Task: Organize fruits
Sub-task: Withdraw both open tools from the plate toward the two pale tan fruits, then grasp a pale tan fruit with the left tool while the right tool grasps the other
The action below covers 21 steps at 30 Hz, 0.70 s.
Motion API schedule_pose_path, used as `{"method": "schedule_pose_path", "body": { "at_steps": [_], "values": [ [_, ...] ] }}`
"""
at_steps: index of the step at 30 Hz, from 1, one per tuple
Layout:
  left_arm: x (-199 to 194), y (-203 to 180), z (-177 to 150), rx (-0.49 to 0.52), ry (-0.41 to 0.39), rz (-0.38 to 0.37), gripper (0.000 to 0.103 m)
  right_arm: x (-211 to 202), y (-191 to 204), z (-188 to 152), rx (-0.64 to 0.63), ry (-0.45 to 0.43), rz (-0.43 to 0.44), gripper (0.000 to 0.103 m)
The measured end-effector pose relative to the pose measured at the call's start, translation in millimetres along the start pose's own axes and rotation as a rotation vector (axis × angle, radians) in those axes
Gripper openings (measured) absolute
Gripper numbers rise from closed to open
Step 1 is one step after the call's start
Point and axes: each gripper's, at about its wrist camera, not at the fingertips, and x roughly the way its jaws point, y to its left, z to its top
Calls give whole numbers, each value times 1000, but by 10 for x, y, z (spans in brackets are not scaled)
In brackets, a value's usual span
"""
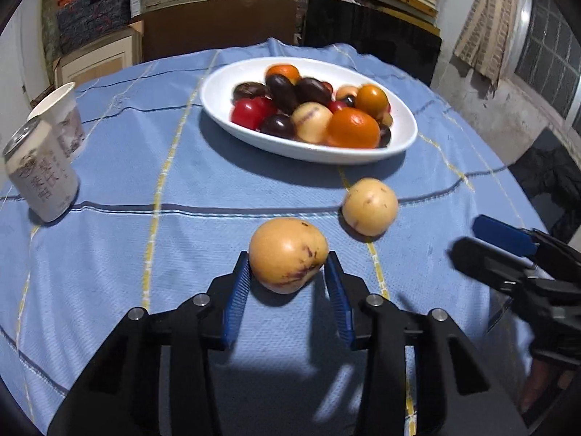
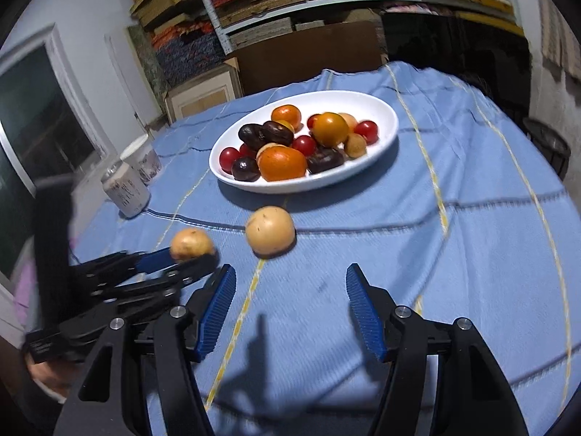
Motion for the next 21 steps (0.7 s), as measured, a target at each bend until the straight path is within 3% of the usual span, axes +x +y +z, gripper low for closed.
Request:
{"method": "schedule_pose_path", "body": {
  "at_steps": [5, 12, 16, 21],
  "values": [
    [-30, 145, 13, -42, 4, 1, 41, 314, 202, 168, -92, 37, -56, 64],
    [66, 295, 14, -86, 28, 23, 41, 611, 281, 250, -119, 73, -85, 64],
    [75, 317, 18, -89, 25, 37, 41, 711, 324, 227, -145, 91, -111, 45],
    [75, 319, 17, -84, 23, 43, 41, 675, 304, 200, -131, 80, -105, 44]
  ]
}}
